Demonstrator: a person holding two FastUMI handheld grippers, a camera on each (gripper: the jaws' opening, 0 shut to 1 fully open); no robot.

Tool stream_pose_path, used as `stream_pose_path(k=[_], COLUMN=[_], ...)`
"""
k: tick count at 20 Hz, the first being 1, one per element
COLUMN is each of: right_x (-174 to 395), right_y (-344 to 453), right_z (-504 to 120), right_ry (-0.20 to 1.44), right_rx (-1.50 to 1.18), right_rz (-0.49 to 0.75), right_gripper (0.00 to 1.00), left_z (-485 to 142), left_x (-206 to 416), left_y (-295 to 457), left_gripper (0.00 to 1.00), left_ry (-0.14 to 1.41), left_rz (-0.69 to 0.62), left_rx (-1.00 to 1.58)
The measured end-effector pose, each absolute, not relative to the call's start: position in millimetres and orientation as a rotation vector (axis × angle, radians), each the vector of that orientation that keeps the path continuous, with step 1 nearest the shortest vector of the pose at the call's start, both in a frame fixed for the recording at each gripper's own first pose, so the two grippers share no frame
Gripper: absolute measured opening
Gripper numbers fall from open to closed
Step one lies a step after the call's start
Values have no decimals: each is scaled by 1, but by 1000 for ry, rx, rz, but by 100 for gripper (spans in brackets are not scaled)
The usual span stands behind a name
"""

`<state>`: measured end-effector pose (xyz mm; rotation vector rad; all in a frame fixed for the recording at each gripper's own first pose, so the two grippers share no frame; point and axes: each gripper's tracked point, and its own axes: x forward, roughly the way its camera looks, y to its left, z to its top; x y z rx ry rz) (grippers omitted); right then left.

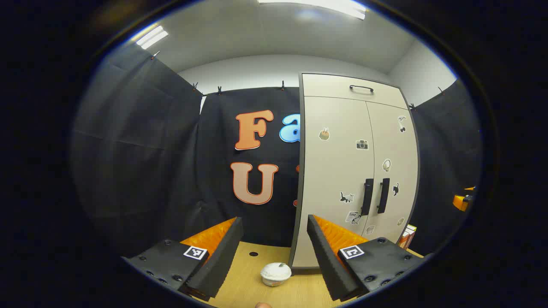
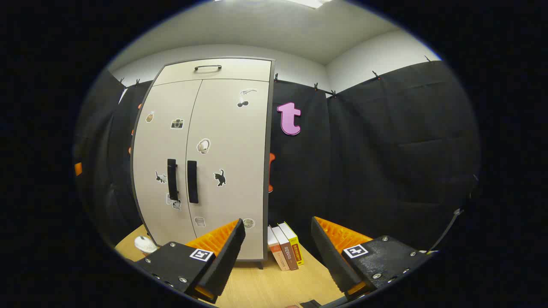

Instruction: Open the right door of the double-door shoe cabinet with the right hand, and open the left door with the left hand.

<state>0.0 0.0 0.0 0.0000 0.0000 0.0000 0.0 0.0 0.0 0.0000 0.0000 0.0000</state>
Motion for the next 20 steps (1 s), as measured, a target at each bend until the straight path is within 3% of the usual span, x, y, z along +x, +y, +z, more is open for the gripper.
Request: stream_pose_path(k=[20], right_x=[3], right_y=[9], right_z=[3], right_ry=[-16], right_rx=[-8], right_rz=[24], right_gripper=[94], left_z=[-3], left_x=[-3], left_y=[-5], left_gripper=[96], left_ry=[19], left_rz=[4], left_rx=[22])
